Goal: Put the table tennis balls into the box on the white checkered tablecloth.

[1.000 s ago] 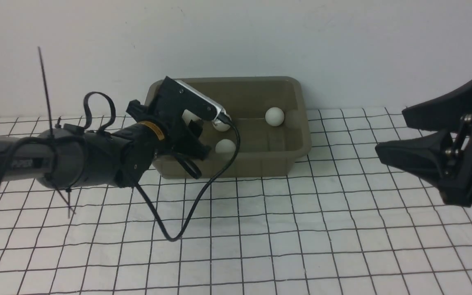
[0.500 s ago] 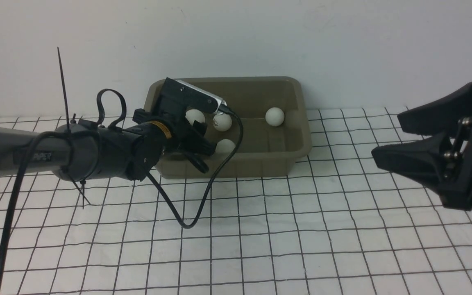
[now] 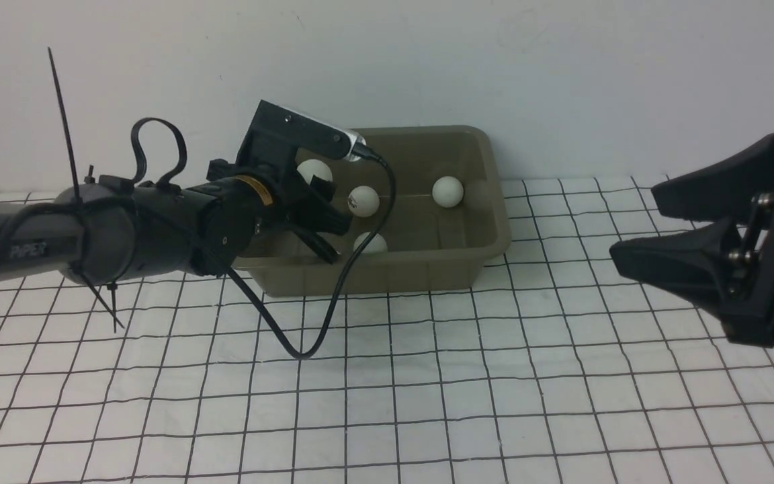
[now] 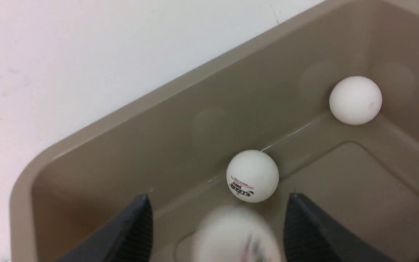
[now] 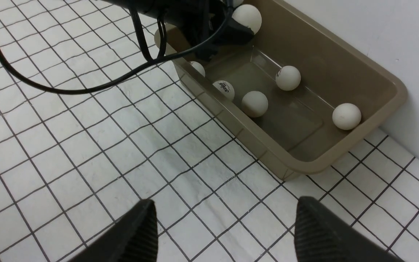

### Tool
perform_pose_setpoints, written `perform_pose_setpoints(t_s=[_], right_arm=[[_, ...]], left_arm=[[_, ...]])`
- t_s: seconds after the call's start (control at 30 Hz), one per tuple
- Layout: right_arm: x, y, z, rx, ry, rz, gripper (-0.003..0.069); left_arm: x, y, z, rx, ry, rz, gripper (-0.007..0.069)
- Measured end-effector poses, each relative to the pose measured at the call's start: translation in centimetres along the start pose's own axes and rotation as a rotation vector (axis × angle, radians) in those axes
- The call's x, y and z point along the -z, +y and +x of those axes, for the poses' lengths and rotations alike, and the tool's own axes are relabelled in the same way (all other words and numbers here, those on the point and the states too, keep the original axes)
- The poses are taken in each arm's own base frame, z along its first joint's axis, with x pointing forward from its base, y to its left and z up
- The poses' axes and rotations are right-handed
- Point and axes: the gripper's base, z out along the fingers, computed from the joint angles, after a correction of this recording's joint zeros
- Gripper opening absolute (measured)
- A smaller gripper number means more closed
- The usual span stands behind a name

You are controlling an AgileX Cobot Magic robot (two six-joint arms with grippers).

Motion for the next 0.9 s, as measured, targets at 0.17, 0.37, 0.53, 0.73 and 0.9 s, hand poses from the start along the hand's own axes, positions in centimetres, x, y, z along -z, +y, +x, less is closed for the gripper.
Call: perform_pose_setpoints(t_s=[0.17,0.37,0.53,0.73,0.9], right_arm=[[0.0,0.0,0.0,0.001,0.000,0.000,0.0461],[0.0,0.0,0.0,0.001,0.000,0.000,0.0461],[0.0,0.0,0.0,0.000,0.000,0.000,0.0461],[0.0,0.0,0.0,0.000,0.000,0.000,0.0461],[0.0,0.0,0.0,0.000,0.000,0.000,0.0461]], left_arm=[[0.0,0.0,0.0,0.016,-0.003,-0.004,0.0487],[0.7,0.2,-0.4,0.023,0.037,-0.003,0.0490],[3.7,1.4,-2.2,0.033,0.127,-0.012,0.0490],[7.3,1.9,-4.4,0.040,0.172,-0.015,0.0490],[11.3,2.3,-6.9,0.041,0.149,-0.021,0.0490]])
